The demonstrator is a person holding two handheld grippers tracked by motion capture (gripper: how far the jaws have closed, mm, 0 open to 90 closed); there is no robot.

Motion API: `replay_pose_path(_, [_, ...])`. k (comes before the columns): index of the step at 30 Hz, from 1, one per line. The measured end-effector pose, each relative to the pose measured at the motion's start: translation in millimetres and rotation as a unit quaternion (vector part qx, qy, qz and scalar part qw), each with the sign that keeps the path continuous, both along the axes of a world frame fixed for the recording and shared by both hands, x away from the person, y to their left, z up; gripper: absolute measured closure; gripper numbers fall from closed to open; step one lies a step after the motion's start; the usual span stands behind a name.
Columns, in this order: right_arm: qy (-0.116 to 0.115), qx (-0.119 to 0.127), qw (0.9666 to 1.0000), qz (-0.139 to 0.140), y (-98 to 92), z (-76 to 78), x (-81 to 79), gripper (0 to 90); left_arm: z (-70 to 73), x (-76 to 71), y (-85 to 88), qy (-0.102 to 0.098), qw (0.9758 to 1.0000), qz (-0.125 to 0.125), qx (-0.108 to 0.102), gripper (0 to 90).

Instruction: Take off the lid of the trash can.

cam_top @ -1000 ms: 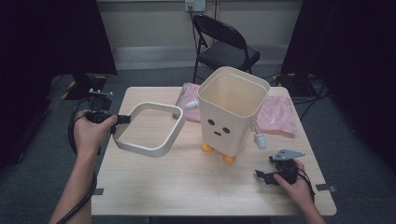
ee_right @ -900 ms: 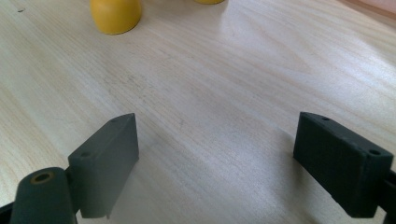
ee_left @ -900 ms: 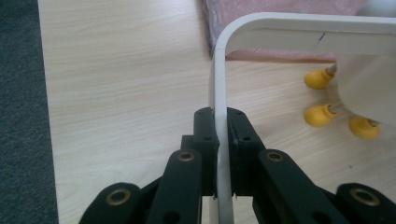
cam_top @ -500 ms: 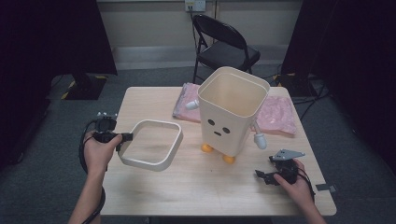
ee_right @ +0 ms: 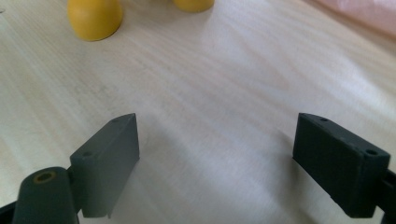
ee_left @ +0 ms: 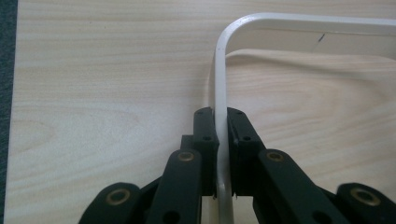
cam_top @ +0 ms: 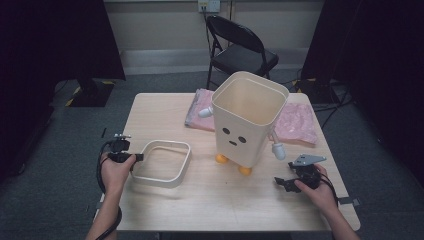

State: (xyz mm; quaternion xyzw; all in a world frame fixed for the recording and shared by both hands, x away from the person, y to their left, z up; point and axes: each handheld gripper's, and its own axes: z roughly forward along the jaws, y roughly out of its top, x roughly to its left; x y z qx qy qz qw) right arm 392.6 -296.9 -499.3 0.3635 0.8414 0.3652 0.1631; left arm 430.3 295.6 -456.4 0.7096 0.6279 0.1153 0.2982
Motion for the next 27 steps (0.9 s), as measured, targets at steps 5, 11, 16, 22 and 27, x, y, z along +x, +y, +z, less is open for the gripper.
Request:
replay_pose_path(5, [-0.011,-0.016,0.9998,0.006,-2.1,4.7,13.2,13.7,-7.4,14.5,-0.2,-0.006,0.9999,0.011,-0.005,83.4])
replay_pose_path(11, [-0.034,-0.016,0.9992,0.011,-15.3,28.2,42.7,13.6,-10.2,38.4,-5.2,-0.004,0.9999,0.012,-0.003,80.9])
replay_pose_path(16, [-0.047,-0.039,0.9981,0.001,-32.5,51.8,83.7,13.7,-10.8,57.3,-8.7,0.005,0.9999,0.012,0.003,80.1])
replay_pose_path(22, [-0.035,-0.027,0.9990,-0.008,-43.2,48.7,130.6,14.6,-7.2,58.4,-8.8,-0.041,0.9991,-0.013,-0.001,45.2])
replay_pose_path(27, [0.016,-0.022,0.9994,-0.023,-46.4,26.0,146.5,15.3,8.6,38.8,-9.2,-0.061,0.9957,-0.060,0.036,29.7])
